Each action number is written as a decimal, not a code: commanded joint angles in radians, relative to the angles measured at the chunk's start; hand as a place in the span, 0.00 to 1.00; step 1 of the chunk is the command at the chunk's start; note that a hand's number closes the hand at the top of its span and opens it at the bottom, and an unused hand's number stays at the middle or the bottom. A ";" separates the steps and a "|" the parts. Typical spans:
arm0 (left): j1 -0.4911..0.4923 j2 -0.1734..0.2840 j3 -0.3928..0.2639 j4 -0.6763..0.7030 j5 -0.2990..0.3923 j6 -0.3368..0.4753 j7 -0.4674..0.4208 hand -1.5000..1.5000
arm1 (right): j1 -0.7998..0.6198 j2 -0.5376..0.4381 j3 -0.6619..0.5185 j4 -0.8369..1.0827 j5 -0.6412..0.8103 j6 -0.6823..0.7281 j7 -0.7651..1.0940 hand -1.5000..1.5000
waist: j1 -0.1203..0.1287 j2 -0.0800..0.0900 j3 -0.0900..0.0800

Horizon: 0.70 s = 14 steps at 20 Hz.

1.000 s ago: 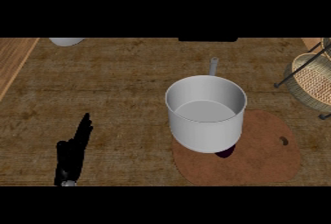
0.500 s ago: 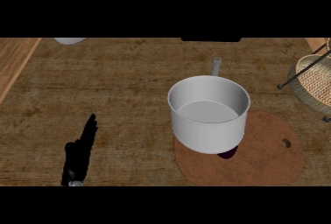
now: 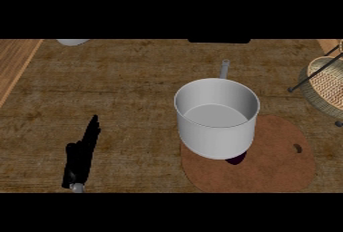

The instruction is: Pick the cupcake from the cutting board and place it in the tiered basket

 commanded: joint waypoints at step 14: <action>-0.051 0.003 0.023 0.043 -0.001 -0.003 -0.001 0.50 | -0.231 0.140 -0.185 0.449 -0.124 -0.090 -0.176 0.00 | 0.001 0.008 0.002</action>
